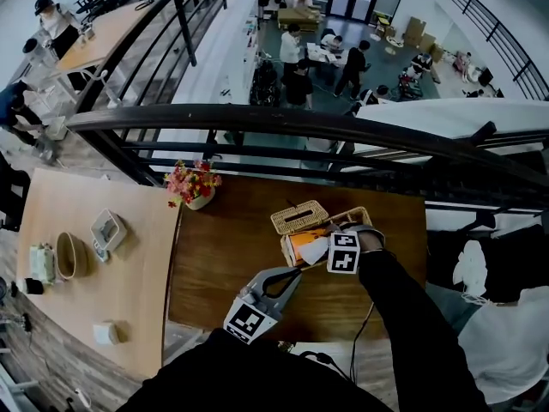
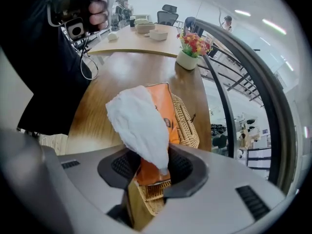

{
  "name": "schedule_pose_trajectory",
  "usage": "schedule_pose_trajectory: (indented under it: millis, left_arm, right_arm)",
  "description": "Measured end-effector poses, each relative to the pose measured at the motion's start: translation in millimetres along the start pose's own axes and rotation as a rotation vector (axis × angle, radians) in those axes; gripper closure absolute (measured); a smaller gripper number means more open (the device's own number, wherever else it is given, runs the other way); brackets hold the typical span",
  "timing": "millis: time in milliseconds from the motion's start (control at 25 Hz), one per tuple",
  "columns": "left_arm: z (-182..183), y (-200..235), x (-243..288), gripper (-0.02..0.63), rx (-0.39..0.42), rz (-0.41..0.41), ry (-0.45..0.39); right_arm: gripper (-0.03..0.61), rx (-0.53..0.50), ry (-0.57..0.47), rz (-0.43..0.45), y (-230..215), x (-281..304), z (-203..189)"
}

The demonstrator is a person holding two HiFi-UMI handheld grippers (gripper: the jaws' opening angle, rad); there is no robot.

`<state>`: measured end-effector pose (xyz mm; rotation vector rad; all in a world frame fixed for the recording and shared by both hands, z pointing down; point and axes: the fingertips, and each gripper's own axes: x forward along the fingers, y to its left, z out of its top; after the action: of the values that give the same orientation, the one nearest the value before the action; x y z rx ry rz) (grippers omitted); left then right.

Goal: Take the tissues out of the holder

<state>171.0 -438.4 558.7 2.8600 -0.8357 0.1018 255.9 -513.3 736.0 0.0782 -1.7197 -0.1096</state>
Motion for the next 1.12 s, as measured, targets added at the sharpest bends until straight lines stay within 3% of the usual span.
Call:
schedule_pose_trajectory:
  millis: [520, 1120]
  left_arm:
    - [9.4, -30.4, -13.5, 0.603, 0.021, -0.011, -0.018]
    - [-1.2, -91.1, -16.8, 0.603, 0.069, -0.074, -0.004]
  right_arm:
    - [0.422, 0.039, -0.003, -0.072, 16.5, -45.7, -15.5]
    - [0.422, 0.157, 0.043, -0.088, 96.8, -53.3, -88.8]
